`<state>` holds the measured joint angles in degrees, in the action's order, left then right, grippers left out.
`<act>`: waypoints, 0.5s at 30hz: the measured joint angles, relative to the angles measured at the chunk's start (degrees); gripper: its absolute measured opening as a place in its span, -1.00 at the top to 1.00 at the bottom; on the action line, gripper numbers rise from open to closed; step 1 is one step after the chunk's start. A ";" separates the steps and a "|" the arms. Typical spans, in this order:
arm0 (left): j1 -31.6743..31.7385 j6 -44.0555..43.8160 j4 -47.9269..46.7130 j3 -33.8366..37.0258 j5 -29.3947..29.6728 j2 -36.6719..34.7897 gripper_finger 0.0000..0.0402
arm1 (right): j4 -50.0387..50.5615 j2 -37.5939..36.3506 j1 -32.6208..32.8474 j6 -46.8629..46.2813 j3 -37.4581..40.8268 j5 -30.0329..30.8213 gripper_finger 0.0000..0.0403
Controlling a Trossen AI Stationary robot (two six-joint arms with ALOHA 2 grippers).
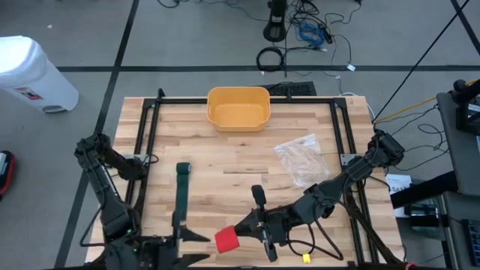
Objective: Roll bandage
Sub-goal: Roll the red bandage
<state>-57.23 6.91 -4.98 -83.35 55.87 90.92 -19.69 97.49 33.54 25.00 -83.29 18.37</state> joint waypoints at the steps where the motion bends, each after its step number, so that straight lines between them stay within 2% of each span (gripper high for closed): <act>1: 0.38 -0.03 0.13 0.00 0.31 0.13 0.11 | 0.10 0.01 0.02 0.13 0.00 0.01 0.92; 4: 0.84 -0.02 1.51 0.00 0.61 0.39 0.11 | 0.88 0.00 0.00 0.32 0.00 0.31 0.92; 8: 0.81 1.07 3.77 0.00 0.05 1.20 0.11 | 1.44 0.00 0.29 1.56 0.00 4.22 0.92; 15: 1.34 2.60 4.14 0.00 -0.01 2.35 0.11 | 1.89 -0.02 0.55 1.18 0.00 4.48 0.92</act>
<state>-55.89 9.51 -0.84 -83.35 55.86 93.27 -17.80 97.47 34.09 26.17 -83.29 22.85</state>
